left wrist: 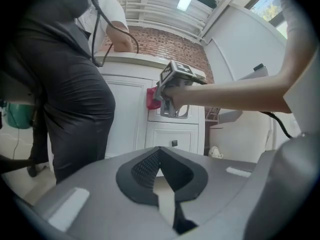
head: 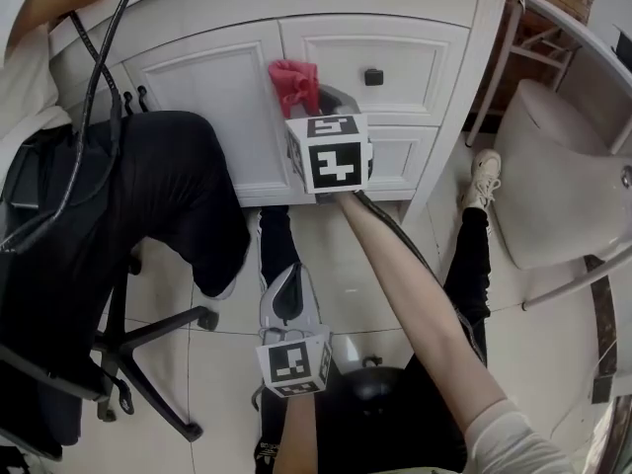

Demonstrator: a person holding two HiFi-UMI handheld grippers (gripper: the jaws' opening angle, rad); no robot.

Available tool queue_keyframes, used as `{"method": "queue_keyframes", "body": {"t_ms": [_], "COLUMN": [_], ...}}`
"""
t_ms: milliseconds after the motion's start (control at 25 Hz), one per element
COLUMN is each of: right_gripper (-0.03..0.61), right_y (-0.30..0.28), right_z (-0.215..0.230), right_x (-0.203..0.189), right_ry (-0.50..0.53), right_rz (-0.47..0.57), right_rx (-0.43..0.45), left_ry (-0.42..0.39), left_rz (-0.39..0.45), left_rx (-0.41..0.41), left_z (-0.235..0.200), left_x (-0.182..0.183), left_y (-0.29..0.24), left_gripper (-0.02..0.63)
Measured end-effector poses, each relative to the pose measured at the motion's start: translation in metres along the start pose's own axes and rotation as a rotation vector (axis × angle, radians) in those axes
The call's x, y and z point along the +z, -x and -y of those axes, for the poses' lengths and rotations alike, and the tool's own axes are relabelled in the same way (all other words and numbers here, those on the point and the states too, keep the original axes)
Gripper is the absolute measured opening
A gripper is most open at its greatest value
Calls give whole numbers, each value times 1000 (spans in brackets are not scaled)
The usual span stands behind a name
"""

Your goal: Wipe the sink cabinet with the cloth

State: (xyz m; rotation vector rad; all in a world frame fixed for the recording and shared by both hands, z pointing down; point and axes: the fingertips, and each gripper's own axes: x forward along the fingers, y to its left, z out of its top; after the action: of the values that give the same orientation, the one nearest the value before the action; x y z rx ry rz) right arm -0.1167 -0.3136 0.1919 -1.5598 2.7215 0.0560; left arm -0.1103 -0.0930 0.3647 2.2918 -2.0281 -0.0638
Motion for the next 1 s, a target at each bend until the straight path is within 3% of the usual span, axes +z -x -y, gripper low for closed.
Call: {"method": "queue_keyframes", "body": {"t_ms": [200,400,640,800,1000], "right_gripper": [60,64,71,64,61], "right_y": [32,60,90,105,134], "right_z": [77,114,214,234,271], "right_x": [3,11,-4,-10,-20], "right_ry": [23,-15,-89,-15,-126], "right_rz": [21,42,3,-22,-13], "right_rx": [-217,-219,-398,-433,-573], "left_ry": [-59,-24,-12,5,13], "left_rz": [-37,-39,-28,-41,-28], "left_rx": [-27,-16,-6,3,2], "left_z": [2,1,-1,-3,-4], "left_x": [-11,-8,-8,-10,-8], "left_y": [-3,-6,-5,-6,-6], "left_gripper": [15,14,14,14,14]}}
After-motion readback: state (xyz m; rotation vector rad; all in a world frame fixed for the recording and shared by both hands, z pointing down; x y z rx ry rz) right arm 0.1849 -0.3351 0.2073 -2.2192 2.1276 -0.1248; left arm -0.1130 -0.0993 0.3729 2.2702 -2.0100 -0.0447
